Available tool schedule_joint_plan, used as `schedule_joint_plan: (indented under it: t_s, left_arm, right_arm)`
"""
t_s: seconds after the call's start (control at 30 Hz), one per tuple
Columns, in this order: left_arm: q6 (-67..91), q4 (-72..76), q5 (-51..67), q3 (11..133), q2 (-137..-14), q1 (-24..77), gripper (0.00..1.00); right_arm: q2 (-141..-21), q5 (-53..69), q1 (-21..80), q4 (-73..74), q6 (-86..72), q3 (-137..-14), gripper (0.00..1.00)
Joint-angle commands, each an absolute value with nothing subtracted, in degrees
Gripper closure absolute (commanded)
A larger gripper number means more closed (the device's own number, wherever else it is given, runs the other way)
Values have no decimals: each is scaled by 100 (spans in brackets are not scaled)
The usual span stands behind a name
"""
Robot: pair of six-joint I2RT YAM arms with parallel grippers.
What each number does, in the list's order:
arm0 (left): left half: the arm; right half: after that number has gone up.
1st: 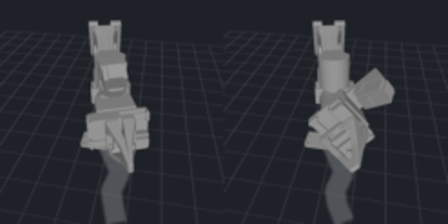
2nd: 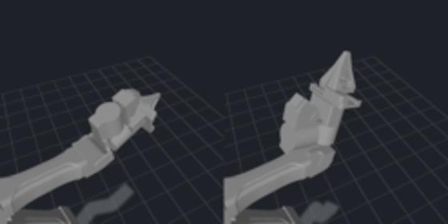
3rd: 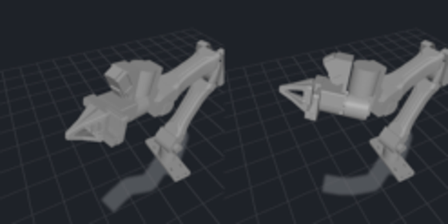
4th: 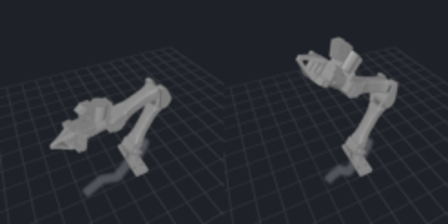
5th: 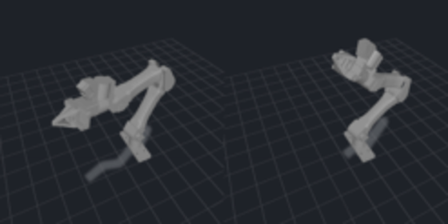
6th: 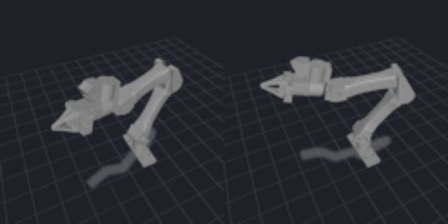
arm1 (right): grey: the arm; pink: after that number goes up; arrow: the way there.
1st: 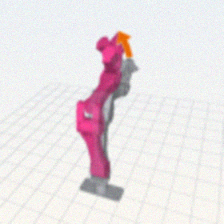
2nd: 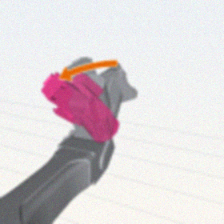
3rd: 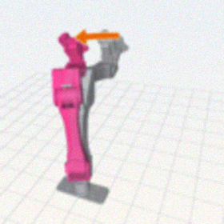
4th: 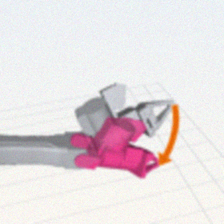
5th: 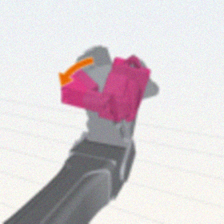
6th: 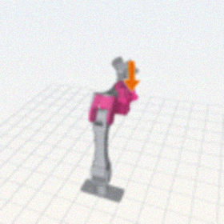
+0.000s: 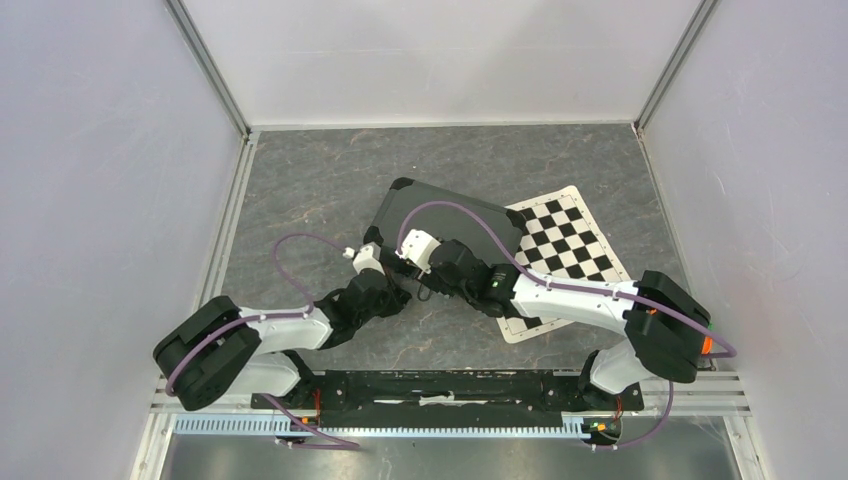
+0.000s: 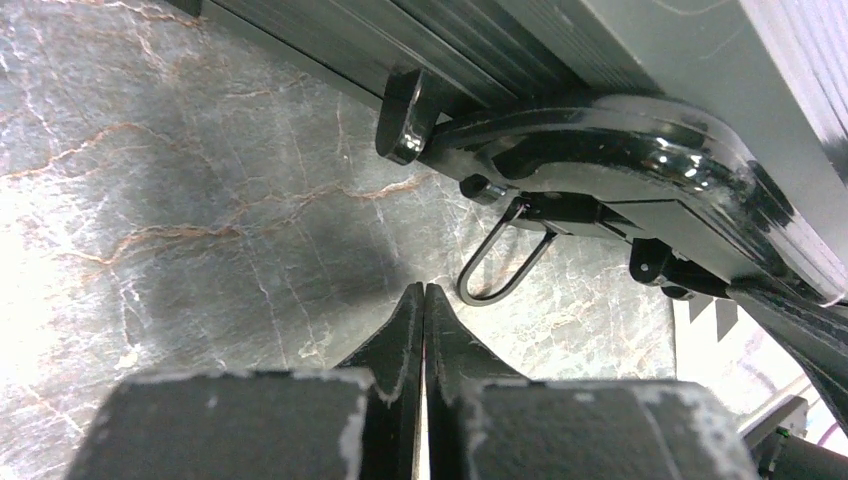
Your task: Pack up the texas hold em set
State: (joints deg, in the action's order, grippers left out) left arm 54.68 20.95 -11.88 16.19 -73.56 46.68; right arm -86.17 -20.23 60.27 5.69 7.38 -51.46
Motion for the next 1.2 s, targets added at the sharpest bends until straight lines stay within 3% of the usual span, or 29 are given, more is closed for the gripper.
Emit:
schedule_joint_plan:
  t_s: [0.0, 0.63, 1.17]
  left_arm:
    - [5117, 2072, -1541, 1892, -7496, 4645, 98]
    - [5228, 3463, -1074, 1930, -8924, 4402, 98]
    - [5493, 4649, 657, 1556, -8617, 4317, 98]
  right_arm:
    - [-8983, -1915, 5801, 1438, 281, -4720, 68]
    - [-8996, -1698, 5766, 1365, 325, -4738, 70]
    - [-8881, -1246, 5647, 1294, 321, -4685, 70]
